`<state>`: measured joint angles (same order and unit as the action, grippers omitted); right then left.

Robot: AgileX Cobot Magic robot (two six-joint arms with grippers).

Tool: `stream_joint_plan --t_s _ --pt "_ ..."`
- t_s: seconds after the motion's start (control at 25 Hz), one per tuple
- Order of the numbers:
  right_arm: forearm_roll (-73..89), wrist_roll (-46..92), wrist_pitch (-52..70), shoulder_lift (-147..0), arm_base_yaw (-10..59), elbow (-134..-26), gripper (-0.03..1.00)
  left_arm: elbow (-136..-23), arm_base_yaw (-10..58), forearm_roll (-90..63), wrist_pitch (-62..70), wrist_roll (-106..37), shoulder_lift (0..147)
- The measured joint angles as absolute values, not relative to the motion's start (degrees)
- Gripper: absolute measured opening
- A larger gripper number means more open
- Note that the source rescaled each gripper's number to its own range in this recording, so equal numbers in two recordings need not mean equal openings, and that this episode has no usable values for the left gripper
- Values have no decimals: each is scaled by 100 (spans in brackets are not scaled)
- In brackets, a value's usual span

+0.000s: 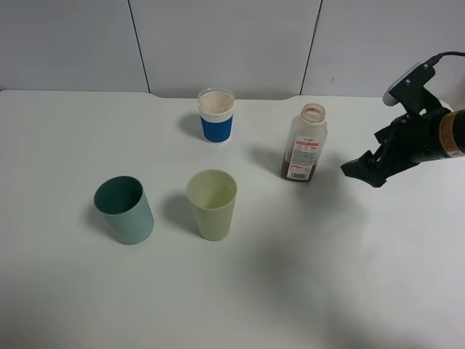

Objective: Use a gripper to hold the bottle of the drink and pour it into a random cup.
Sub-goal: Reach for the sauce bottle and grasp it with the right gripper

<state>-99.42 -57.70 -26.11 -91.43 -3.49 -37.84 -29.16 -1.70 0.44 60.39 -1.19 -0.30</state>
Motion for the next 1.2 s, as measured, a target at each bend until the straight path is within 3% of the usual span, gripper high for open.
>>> stream_joint_plan --t_s 0.6,1.2 --pt "-9947 -5451 -3573 -10258 -349 -4783 91 -2916 -170 44 6039 -119 -30" --pt "-9954 -4332 -4334 -10668 -349 -4846 90 -2916 -170 44 6039 -119 -30"
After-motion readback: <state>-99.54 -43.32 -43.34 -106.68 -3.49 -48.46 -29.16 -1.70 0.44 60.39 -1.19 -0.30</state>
